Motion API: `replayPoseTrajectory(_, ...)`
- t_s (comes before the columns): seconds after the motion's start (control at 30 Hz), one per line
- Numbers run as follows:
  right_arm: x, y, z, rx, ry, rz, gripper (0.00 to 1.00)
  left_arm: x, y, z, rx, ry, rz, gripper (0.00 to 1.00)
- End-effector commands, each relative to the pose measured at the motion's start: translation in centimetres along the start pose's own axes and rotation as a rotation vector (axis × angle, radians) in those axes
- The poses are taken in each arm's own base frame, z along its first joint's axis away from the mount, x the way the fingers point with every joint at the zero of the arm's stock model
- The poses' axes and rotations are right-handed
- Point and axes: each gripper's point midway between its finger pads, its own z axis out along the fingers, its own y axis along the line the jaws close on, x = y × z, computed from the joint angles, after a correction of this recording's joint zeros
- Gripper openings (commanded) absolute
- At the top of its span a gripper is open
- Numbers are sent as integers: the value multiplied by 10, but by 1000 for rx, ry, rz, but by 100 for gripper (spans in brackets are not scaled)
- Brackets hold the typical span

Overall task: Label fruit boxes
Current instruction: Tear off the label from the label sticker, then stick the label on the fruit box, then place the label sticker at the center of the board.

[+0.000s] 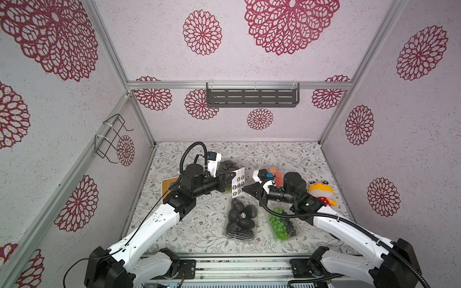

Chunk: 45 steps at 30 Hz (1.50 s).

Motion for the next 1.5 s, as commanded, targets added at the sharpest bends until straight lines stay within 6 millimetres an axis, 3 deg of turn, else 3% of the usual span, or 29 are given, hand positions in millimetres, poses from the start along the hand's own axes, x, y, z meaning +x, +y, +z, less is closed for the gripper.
replayPoseTrajectory(0.0,-1,-20,-2,120,128,113,0,22,43,-16,-175,10,-13,0)
replayPoseTrajectory(0.1,22,-42,-7,269,298,274,0,39,61,-34,-237,-9,-40,0)
replayPoseTrajectory(0.2,32,-49,-23,382,364,392,0,60,85,-51,-341,11,-60,0)
replayPoseTrajectory(0.37,76,-62,-85,696,637,525,0,96,111,-56,-374,79,-111,0)
replayPoseTrajectory(0.47,103,-57,-116,808,818,580,0,113,130,-51,-425,127,-136,0)
replayPoseTrajectory(0.53,113,-47,-129,813,888,600,0,119,134,-50,-431,144,-140,0)
replayPoseTrajectory(0.63,121,-36,-141,793,948,614,0,125,156,-56,-540,161,-141,0)
replayPoseTrajectory(0.83,165,-16,-142,666,1167,658,0,144,181,-51,-636,214,-175,0)
replayPoseTrajectory(1.13,191,-2,-156,583,1348,707,0,164,200,-44,-691,282,-193,0)
replayPoseTrajectory(1.23,189,-1,-153,562,1338,715,0,166,209,-49,-745,282,-190,0)
replayPoseTrajectory(1.47,208,-9,-145,567,1403,718,0,172,227,-52,-841,306,-184,0)
